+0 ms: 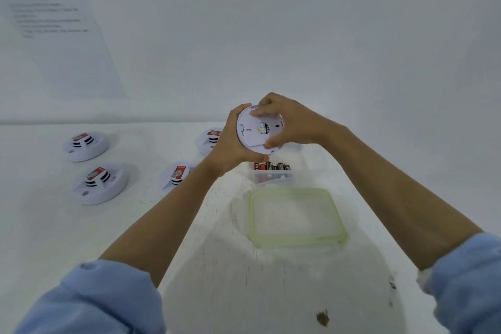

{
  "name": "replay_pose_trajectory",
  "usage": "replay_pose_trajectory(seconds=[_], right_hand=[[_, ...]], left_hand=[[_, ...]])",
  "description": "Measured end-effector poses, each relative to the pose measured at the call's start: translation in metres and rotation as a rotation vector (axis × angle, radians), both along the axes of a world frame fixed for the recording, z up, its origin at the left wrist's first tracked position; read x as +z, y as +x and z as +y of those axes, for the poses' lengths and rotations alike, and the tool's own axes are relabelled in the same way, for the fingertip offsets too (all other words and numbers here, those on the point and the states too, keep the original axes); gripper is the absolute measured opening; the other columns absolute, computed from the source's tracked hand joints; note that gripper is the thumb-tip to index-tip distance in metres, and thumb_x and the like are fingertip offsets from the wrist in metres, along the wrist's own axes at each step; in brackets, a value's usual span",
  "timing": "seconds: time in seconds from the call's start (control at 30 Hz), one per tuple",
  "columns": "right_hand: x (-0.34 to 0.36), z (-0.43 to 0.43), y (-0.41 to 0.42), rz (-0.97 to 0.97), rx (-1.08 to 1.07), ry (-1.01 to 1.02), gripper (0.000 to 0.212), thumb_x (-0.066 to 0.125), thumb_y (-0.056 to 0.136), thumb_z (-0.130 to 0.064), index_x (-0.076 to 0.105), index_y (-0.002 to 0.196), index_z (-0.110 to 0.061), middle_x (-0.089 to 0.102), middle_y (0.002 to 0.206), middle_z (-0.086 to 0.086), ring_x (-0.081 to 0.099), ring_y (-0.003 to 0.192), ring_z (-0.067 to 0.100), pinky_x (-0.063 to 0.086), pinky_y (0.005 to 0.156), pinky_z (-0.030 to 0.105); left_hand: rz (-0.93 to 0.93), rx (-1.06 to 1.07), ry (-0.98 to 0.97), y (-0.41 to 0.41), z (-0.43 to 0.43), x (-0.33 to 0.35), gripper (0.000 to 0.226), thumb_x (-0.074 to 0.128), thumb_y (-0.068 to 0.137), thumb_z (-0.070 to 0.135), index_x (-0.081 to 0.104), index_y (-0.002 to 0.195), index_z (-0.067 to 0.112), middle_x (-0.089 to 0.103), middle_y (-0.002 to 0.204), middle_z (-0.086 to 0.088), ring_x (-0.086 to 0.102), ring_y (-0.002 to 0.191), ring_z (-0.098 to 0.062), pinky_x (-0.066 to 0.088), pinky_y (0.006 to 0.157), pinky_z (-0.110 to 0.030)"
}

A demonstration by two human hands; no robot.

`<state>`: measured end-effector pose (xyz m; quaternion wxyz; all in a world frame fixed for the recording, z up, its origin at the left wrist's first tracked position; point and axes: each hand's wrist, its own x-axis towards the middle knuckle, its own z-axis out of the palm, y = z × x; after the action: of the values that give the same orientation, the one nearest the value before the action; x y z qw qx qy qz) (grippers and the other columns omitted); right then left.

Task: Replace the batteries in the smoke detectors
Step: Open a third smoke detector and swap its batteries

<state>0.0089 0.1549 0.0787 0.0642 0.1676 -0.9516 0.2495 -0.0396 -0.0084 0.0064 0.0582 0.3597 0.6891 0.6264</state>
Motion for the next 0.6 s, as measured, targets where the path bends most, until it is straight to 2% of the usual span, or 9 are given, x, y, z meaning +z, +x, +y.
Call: replay_pose_trajectory(seconds=[0.17, 0.27, 0.43, 0.6], right_hand=[[-0.006, 0.009, -0.012, -0.020, 0.018, -0.065, 0.064, 0.079, 0.068, -0.012, 0.055, 0.128, -0.016, 0.036, 0.109, -0.005, 0.038, 0.103, 0.010, 0.034, 0.078, 0.002], [-0.011, 0.012, -0.014, 0.007, 0.045, -0.051, 0.062, 0.076, 0.073, -0.011, 0.052, 0.130, -0.015, 0.035, 0.108, -0.002, 0.035, 0.105, 0.012, 0.032, 0.082, 0.002], [-0.018, 0.015, -0.019, 0.054, 0.036, -0.097, 0.059, 0.072, 0.078, -0.013, 0.049, 0.133, -0.012, 0.034, 0.110, 0.001, 0.033, 0.109, 0.015, 0.033, 0.090, 0.015], [-0.024, 0.013, -0.023, 0.035, -0.001, -0.179, 0.059, 0.071, 0.079, -0.015, 0.048, 0.133, -0.010, 0.033, 0.112, 0.002, 0.035, 0.108, 0.015, 0.031, 0.086, 0.004]], left_hand=[[0.017, 0.014, 0.006, -0.011, 0.005, 0.000, 0.109, 0.083, 0.044, 0.010, 0.026, 0.136, 0.002, 0.041, 0.131, -0.004, 0.050, 0.112, 0.001, 0.049, 0.084, -0.019], [0.011, 0.040, 0.010, -0.013, 0.009, -0.002, 0.107, 0.083, 0.046, 0.000, 0.026, 0.136, 0.003, 0.042, 0.130, -0.003, 0.051, 0.109, 0.004, 0.050, 0.082, -0.018], [0.010, 0.076, 0.055, -0.015, 0.016, -0.001, 0.098, 0.078, 0.049, -0.008, 0.027, 0.132, 0.006, 0.044, 0.123, 0.008, 0.052, 0.105, 0.011, 0.048, 0.080, -0.014], [0.051, 0.109, 0.054, -0.018, 0.018, -0.003, 0.096, 0.081, 0.048, -0.003, 0.029, 0.128, 0.012, 0.046, 0.120, 0.011, 0.052, 0.105, 0.010, 0.049, 0.082, -0.014]])
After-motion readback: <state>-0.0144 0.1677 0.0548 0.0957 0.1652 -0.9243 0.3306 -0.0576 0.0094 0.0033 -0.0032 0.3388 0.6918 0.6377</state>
